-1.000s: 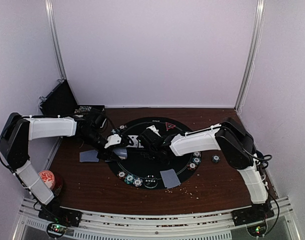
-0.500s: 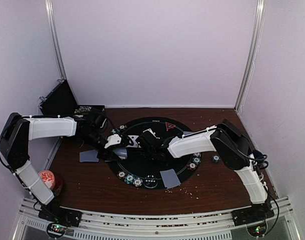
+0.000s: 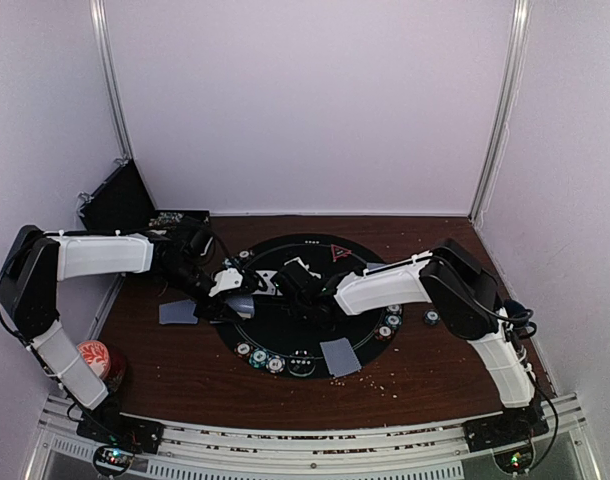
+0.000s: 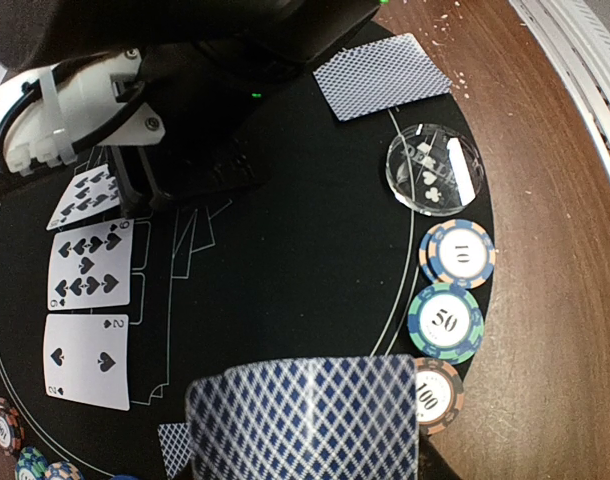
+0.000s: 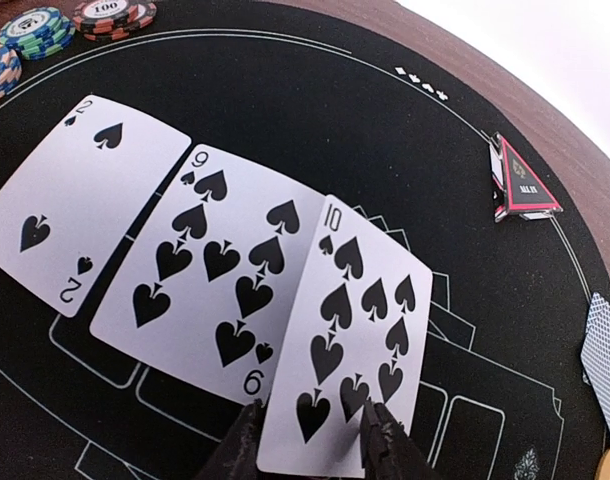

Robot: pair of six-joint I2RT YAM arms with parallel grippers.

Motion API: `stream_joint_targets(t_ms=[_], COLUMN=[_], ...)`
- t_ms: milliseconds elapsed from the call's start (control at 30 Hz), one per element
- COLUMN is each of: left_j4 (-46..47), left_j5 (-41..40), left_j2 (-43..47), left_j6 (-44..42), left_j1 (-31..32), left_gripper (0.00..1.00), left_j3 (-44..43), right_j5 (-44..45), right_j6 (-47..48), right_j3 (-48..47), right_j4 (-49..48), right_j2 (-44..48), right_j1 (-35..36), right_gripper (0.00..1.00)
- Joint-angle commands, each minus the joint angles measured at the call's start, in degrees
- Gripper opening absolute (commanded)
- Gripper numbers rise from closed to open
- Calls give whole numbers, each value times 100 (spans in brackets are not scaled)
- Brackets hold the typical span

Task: Distribute texas hold em gaming equipment
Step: Flop the poker card in the community card area, then pick up the all-in button from the poker table mat.

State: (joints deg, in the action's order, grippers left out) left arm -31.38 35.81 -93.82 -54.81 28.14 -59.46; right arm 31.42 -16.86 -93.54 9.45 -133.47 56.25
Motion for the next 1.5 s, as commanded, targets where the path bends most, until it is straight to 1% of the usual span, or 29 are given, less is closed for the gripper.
stream_joint_targets(t_ms=[0, 300, 500, 800, 867, 933, 1067, 1100, 1167, 1300, 1367, 1467], left_j4=[75, 79, 75, 78, 78, 79, 79, 79, 79, 79, 72, 79], left_j5=[106, 99, 97, 93, 93, 93, 96, 101, 110, 130, 135, 144], left_j2=[-31, -33, -39, -38, -35, -35, -24, -30, -27, -20, -21, -21], left_j6=[-47, -52, -43, -39, -39, -39, -53, -47, -43, -39, -39, -39], left_j1=[31, 32, 33, 31, 33, 34, 34, 28, 33, 31, 33, 32], left_gripper=[42, 42, 42, 42, 42, 42, 42, 42, 42, 42, 42, 43], left_j3=[-23, -22, -22, -26, -26, -22, -22, -22, -14, -22, -22, -15], right_j5=[-112, -283, -376, -491, -579, -659, -724, -807, -1137, -2394, -3000, -3742], right_j6=[55, 51, 34, 12, -18, -31, -99, -112, -190, -379, -430, -498], right_j3=[-156, -58, -2, 166, 349, 613, 1319, 1500, 1920, 2660, 2901, 2996], right_j4=[109, 31, -28, -132, -245, -431, -882, -999, -1307, -2097, -2504, -2908], right_j2=[-67, 107, 217, 472, 669, 963, 1758, 1938, 2303, 2867, 2994, 2964], right_j1=[-8, -6, -6, -9, -4, -1, -8, -23, -80, -224, -232, -237], right_gripper=[35, 41, 50, 55, 61, 70, 97, 100, 100, 100, 100, 100])
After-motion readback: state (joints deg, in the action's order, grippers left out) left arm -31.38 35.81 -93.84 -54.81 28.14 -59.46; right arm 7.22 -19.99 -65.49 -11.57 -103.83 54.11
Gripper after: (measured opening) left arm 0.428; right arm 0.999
